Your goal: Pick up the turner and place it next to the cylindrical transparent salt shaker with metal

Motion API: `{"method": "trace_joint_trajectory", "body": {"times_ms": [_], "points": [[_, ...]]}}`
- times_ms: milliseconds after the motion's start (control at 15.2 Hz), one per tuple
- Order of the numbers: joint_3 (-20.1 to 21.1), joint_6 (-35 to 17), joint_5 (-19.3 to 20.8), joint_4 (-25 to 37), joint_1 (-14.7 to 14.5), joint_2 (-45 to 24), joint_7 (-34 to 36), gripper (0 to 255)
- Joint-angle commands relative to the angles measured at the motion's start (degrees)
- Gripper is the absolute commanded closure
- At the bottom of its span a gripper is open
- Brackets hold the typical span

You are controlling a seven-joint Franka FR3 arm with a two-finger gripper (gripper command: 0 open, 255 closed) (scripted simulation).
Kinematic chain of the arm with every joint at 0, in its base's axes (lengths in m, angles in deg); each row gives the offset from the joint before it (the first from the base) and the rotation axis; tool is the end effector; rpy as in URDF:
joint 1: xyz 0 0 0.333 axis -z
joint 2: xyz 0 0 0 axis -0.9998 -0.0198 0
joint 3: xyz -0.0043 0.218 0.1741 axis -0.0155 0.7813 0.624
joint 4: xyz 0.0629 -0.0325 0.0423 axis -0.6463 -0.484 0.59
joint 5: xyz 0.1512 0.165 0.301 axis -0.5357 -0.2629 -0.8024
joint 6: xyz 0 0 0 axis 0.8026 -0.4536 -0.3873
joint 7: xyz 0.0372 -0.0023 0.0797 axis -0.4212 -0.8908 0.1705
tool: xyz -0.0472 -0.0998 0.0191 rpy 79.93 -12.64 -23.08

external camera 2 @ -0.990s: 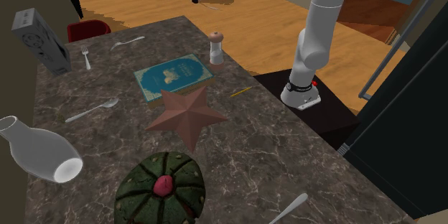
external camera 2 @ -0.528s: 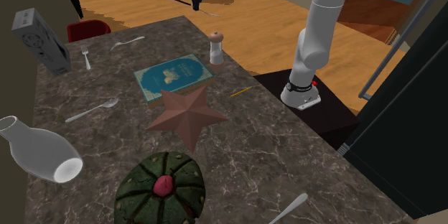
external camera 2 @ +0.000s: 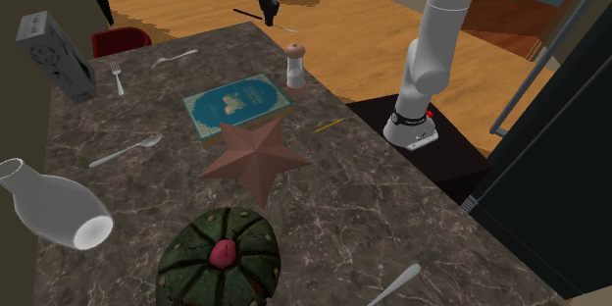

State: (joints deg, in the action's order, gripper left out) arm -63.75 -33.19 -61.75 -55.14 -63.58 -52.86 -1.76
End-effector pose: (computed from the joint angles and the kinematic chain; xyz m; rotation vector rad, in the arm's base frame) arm 0.4304 -0.3526 0.5038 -3.1032 -0.4074 -0.1008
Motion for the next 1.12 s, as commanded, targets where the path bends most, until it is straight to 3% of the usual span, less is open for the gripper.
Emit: {"method": "trace_joint_trajectory", "body": {"times_ms": [0, 1056], "points": [[0.04, -1.63, -0.02, -1.62, -0.05, 0.02, -0.02, 255], [0.08, -13.53, -0.94, -11.53, -0.01, -2.08, -1.10, 255]]}}
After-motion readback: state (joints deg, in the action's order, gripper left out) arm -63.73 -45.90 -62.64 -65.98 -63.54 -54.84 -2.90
